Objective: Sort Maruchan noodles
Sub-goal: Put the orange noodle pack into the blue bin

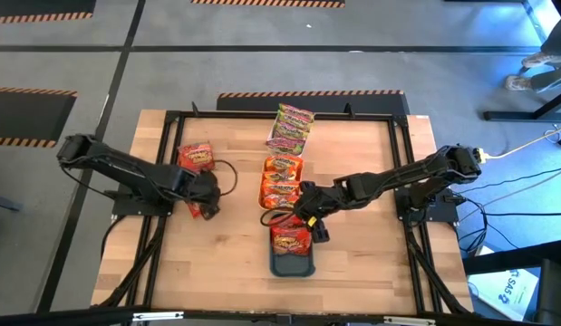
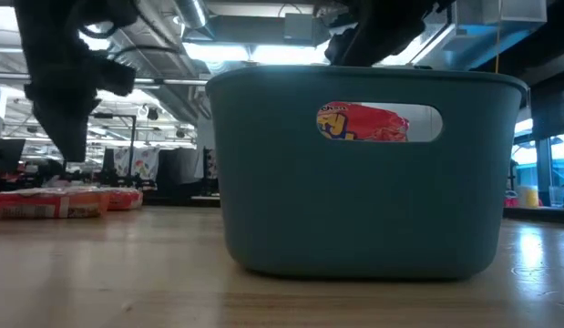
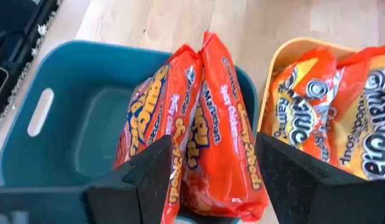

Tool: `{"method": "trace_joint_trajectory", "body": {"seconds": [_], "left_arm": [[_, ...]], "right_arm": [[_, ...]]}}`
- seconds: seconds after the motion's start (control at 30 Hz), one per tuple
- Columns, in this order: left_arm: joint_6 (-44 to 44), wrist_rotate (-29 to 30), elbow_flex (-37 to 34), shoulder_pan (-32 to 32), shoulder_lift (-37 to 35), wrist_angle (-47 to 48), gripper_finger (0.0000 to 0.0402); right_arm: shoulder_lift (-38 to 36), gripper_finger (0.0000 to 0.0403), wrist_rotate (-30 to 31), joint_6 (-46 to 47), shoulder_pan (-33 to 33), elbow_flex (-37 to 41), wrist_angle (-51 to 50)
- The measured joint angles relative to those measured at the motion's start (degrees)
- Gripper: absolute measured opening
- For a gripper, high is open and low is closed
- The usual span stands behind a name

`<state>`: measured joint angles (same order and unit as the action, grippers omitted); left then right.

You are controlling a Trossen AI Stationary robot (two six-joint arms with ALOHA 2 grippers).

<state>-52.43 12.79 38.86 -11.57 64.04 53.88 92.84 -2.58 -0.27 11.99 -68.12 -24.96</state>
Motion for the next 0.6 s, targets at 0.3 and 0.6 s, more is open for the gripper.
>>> {"method": "trace_joint_trajectory", "body": {"seconds": [0.3,0.6], "left_arm": [[-22.43,6.5,-0.81,2.87,-2.1,10.57,0.0238],[-19.32,3.87,-5.6,8.12,-0.44,3.13,0.0238]], "right_arm": [[0.0,0.0215,0.1,0.0,0.0,0.0,1.54],[0.0,0.0215,0.0,0.36,0.02,0.0,0.52]]}}
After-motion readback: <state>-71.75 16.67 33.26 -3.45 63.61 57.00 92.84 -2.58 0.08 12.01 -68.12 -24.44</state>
